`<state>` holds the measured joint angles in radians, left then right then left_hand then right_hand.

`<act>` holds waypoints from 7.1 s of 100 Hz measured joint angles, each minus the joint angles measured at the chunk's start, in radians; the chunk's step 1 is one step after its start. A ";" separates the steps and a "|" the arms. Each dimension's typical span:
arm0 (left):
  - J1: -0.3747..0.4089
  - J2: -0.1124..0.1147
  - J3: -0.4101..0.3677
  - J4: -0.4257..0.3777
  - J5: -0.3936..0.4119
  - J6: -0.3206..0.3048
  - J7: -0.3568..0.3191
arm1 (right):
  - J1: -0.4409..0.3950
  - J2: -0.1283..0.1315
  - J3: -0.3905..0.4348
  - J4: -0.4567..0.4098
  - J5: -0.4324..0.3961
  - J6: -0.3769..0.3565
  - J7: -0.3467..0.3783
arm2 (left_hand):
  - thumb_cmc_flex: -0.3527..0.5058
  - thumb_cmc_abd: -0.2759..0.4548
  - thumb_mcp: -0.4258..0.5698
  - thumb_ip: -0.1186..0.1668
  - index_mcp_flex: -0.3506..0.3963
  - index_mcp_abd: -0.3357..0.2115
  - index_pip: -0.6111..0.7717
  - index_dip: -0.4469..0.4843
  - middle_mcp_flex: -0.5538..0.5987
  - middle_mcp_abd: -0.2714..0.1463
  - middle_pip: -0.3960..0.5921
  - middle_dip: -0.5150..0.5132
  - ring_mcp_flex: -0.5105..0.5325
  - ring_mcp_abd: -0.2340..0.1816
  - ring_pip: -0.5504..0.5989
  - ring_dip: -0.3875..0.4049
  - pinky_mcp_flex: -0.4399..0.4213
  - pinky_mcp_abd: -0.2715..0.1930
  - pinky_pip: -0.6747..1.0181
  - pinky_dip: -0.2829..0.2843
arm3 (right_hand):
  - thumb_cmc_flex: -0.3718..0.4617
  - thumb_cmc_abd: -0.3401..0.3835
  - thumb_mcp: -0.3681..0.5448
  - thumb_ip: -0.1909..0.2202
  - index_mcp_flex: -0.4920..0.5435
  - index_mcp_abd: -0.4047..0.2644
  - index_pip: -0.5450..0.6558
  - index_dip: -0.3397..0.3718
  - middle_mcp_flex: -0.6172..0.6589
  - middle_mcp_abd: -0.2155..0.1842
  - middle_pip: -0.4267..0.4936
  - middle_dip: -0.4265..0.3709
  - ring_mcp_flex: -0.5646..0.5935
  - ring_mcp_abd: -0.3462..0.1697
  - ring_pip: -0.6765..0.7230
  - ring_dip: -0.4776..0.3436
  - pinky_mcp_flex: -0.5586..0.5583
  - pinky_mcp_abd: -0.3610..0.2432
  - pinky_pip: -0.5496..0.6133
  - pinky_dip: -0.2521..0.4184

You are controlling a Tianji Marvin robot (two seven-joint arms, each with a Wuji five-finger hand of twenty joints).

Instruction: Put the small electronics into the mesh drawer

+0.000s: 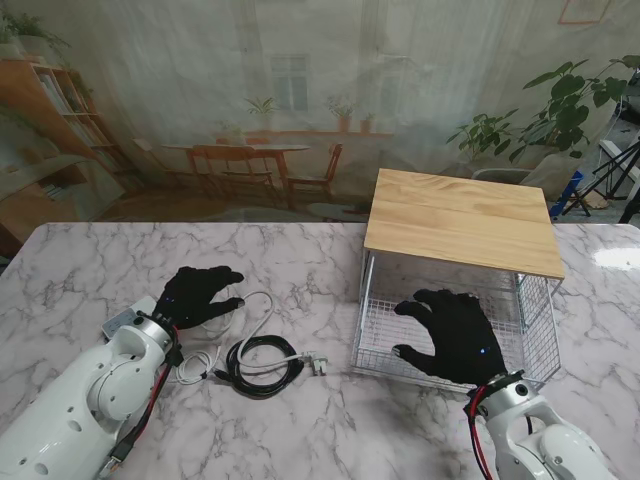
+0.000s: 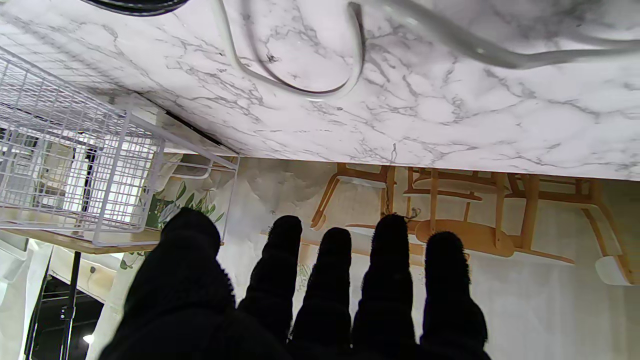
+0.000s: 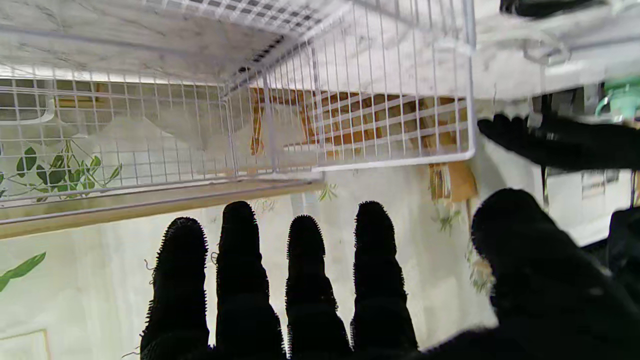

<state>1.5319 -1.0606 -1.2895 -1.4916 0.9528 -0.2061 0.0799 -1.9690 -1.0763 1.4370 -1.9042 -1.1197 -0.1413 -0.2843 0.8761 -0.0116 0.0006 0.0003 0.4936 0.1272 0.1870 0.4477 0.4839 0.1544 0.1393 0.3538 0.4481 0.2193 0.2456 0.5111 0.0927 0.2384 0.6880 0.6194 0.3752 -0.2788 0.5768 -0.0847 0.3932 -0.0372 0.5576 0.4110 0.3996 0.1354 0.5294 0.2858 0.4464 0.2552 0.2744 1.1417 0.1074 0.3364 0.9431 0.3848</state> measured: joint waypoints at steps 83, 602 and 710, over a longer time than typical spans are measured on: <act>0.073 0.032 -0.283 0.061 0.226 -0.076 0.046 | 0.118 -0.052 -0.081 0.068 0.184 0.072 -0.098 | -0.125 -0.032 -0.016 0.000 -0.197 0.089 -0.146 -0.109 -0.186 0.051 -0.115 -0.155 -0.062 -0.018 -0.048 -0.094 0.001 -0.085 -0.058 -0.089 | 0.000 0.000 -0.043 0.015 0.020 0.000 -0.035 0.000 0.016 0.013 -0.046 -0.018 -0.024 0.002 0.000 -0.003 -0.007 0.013 -0.025 -0.019; -0.228 0.028 -0.158 -0.225 -0.175 -0.249 -0.284 | 0.253 -0.010 -0.055 -0.057 0.183 -0.084 0.214 | 0.150 -0.432 0.036 -0.024 0.034 0.139 0.432 0.123 0.414 0.057 0.033 0.548 0.442 -0.072 0.356 0.332 0.502 -0.119 0.474 0.003 | -0.102 0.017 -0.127 0.019 -0.060 0.178 -0.276 -0.050 -0.042 0.061 -0.068 -0.025 -0.024 0.013 0.000 -0.010 0.000 0.014 -0.034 0.002; -0.335 0.007 0.086 -0.208 -0.250 -0.118 -0.276 | 0.724 0.025 -0.407 -0.045 0.065 0.250 0.623 | 0.150 -0.444 0.036 -0.024 0.034 0.123 0.441 0.123 0.416 0.050 0.033 0.559 0.450 -0.076 0.374 0.357 0.511 -0.121 0.486 0.028 | -0.250 -0.253 0.095 -0.034 -0.105 0.290 -0.423 -0.009 -0.142 0.137 -0.165 -0.070 -0.037 0.098 0.000 -0.009 0.002 0.036 -0.084 -0.040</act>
<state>1.1972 -1.0538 -1.2034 -1.7001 0.7033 -0.3244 -0.1959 -1.2454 -1.0510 1.0299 -1.9492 -1.0545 0.1087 0.3385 1.0262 -0.4554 0.0362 -0.0240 0.5280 0.2503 0.6280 0.5710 0.8999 0.2045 0.1722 0.9129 0.8986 0.1437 0.6193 0.8677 0.6041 0.1178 1.1742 0.6469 0.1252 -0.5321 0.6722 -0.1186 0.2879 0.2528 0.1342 0.4020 0.2571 0.2728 0.3646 0.2159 0.4090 0.3535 0.2744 1.1324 0.1097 0.3721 0.8589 0.3443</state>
